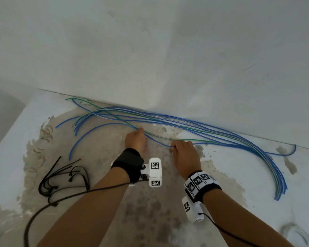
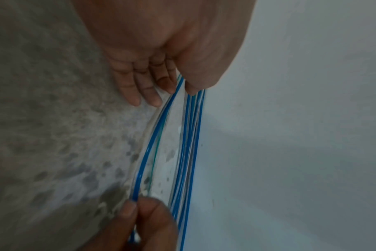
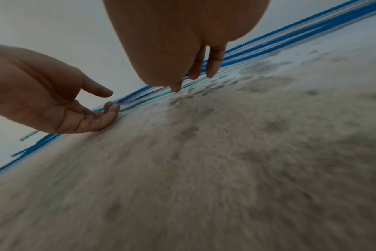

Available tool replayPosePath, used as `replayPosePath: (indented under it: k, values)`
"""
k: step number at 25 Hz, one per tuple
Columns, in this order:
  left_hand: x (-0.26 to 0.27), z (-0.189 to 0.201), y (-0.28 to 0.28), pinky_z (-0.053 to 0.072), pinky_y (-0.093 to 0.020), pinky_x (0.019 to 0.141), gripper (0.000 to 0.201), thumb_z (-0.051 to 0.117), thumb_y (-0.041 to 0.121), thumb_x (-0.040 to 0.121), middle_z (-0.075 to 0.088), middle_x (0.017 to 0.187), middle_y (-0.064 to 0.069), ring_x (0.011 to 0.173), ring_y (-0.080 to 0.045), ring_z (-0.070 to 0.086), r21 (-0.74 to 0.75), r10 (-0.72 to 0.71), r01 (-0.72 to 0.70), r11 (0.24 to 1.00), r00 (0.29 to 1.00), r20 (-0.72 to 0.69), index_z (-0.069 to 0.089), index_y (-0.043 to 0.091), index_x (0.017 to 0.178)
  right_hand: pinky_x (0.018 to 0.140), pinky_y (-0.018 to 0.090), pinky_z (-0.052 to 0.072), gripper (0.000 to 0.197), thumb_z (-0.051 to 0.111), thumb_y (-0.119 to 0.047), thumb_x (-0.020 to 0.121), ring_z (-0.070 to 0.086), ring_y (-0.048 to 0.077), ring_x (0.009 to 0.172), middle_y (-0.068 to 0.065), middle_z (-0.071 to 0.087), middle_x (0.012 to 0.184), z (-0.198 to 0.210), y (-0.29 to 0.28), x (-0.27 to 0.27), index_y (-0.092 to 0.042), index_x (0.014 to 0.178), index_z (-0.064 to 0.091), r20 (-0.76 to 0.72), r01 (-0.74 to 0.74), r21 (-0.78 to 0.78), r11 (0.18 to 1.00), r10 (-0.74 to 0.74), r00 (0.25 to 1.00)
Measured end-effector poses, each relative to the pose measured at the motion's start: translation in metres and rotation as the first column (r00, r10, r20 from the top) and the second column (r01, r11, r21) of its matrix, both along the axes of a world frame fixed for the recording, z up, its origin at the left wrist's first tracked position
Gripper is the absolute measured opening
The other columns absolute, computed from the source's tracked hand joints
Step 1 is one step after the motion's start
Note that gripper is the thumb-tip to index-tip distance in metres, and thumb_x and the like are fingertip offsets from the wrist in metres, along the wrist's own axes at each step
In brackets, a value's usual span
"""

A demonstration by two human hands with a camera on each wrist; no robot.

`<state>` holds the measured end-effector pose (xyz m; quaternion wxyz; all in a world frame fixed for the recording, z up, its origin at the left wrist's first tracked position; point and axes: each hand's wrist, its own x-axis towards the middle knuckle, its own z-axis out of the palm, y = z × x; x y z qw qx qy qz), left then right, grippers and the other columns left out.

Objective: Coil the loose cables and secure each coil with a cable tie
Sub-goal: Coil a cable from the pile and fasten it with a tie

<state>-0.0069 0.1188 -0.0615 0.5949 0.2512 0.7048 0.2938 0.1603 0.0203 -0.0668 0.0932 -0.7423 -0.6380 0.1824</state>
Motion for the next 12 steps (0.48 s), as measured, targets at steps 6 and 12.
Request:
replayPosePath:
  k: [6, 12]
  values:
    - [-0.005, 0.040, -0.032, 0.053, -0.032, 0.068, 0.006, 0.047, 0.012, 0.103, 0.058, 0.091, -0.007, 0.077, -0.016, 0.063, 0.080, -0.002, -0.011, 0.997, 0.987, 0.159, 0.051, 0.009, 0.107, 0.085, 0.040, 0.052, 0.023, 0.050, -0.023, 0.097, 0.052, 0.026, 0.100, 0.000, 0.063, 0.102, 0.012, -0.043, 0.006, -0.018, 0.111, 0.068, -0.005, -0.086, 0.047, 0.995, 0.086, 0.996]
    - [-0.006, 0.097, -0.097, 0.054, -0.032, 0.064, 0.019, 0.047, 0.022, 0.106, 0.058, 0.083, -0.003, 0.071, -0.014, 0.062, 0.378, -0.253, 0.211, 0.901, 0.965, 0.065, 0.061, 0.014, 0.096, 0.089, 0.036, 0.048, 0.035, 0.044, -0.034, 0.099, 0.053, 0.023, 0.108, -0.005, 0.058, 0.117, 0.036, -0.107, 0.015, -0.028, 0.126, 0.066, -0.109, -0.022, -0.075, 0.997, 0.014, 0.994]
